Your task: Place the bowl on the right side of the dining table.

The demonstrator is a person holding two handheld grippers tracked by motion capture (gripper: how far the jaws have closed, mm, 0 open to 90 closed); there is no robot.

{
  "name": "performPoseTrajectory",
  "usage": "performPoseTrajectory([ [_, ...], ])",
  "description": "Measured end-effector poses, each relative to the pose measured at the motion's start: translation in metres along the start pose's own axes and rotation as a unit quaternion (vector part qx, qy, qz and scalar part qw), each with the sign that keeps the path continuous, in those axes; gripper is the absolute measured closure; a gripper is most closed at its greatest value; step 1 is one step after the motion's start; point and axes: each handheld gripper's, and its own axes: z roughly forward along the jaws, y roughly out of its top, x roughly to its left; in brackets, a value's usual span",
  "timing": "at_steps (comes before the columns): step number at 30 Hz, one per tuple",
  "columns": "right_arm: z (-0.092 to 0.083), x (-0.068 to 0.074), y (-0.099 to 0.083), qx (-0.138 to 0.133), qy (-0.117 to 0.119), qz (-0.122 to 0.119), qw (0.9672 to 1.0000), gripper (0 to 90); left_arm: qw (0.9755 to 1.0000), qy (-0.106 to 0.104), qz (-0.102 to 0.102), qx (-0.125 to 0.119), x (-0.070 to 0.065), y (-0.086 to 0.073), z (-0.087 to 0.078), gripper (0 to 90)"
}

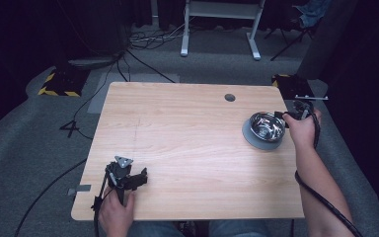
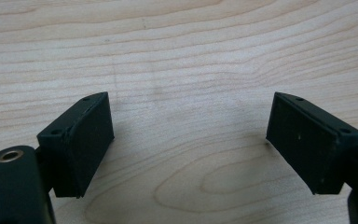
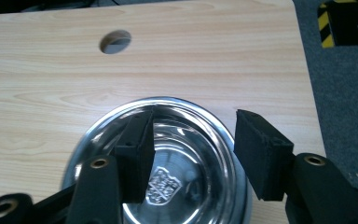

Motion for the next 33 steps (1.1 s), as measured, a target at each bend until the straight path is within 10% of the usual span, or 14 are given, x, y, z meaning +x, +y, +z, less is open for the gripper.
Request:
performPoseTrajectory([
  [18, -0.053, 0.061, 0.004, -0.032, 0.081, -0.096, 0.9915, 50.3, 0.9999, -0.011, 0.001, 0.003, 0.0, 0.0, 0.0, 13.1],
  [33, -0.087, 0.093, -0.031, -0.033, 0.148, -0.137, 0.979, 50.9, 1.0, -0.006, 0.0, 0.003, 0.001, 0.0, 0.0, 14.7],
])
